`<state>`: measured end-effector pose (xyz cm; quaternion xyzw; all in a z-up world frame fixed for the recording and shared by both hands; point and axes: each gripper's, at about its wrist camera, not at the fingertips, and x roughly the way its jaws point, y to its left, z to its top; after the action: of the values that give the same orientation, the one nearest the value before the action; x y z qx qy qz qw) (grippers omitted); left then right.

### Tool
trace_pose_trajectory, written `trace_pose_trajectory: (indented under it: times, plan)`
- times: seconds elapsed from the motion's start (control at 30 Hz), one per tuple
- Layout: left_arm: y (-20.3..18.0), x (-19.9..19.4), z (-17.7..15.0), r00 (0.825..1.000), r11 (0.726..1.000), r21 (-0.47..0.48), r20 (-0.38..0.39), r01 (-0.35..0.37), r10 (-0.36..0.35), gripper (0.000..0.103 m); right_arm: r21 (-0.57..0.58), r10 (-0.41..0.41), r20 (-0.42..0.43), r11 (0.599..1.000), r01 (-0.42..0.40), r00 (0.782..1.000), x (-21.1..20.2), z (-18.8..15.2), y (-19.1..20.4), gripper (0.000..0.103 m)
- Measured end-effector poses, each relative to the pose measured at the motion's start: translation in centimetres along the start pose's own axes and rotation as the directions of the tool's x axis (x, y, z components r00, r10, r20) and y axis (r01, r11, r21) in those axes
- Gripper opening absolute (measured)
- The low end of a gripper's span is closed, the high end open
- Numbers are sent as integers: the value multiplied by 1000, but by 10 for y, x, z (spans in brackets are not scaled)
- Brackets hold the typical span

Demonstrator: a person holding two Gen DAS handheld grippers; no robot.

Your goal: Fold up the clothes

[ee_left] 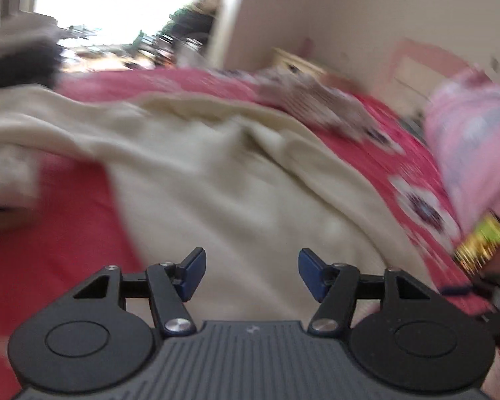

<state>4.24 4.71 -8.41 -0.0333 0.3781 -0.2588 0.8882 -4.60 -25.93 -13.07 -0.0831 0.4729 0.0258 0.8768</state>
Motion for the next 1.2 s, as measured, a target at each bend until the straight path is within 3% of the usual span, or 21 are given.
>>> trace_pose_trajectory:
  times: [0.13,0.2,0.23,0.27,0.3,0.43,0.57,0.67,0.8,0.93,1.03,1.13,1.2]
  plan:
    - [-14,30,-12,998,997,44,-40,57,-55,63,-48,-25,-73,999,21,997,26,-1,-3,62]
    - [-21,39,-11,997,995,78,-49,64,-61,63,-59,-3,-69,998,-1,998,32,1,-4,51]
    - [-25,41,-12,997,993,94,-53,66,-61,63,-67,2,-64,998,-6,998,34,3,-4,36]
    - [-29,44,-13,996,992,110,-56,68,-62,63,-81,-9,-53,997,5,999,33,5,-6,14]
    - [-33,47,-14,996,990,123,-59,70,-63,63,-100,-31,-41,995,27,999,32,7,-9,10]
    - [-44,58,-12,996,984,160,-64,77,-68,63,-165,-125,60,977,133,990,16,17,-26,9]
    - [-49,74,-4,995,979,186,-66,83,-72,63,-216,-204,213,944,250,955,-12,50,-55,8]
    - [-48,89,2,995,982,171,-69,82,-71,63,-235,-245,319,915,327,916,-28,90,-83,8]
    - [-41,108,9,995,989,126,-68,76,-68,62,-257,-266,378,890,377,886,-33,158,-130,8]
    - [-30,121,12,995,995,62,-69,77,-72,62,-252,-327,345,870,423,879,-13,230,-191,8]
    - [-21,127,12,993,996,15,-76,90,-89,62,-176,-403,277,871,459,872,17,282,-249,8]
    - [-16,131,12,991,995,4,-81,104,-104,62,-52,-488,160,864,501,858,66,319,-312,9]
    - [-14,133,13,990,994,9,-83,111,-110,62,57,-538,55,843,535,841,108,330,-350,19]
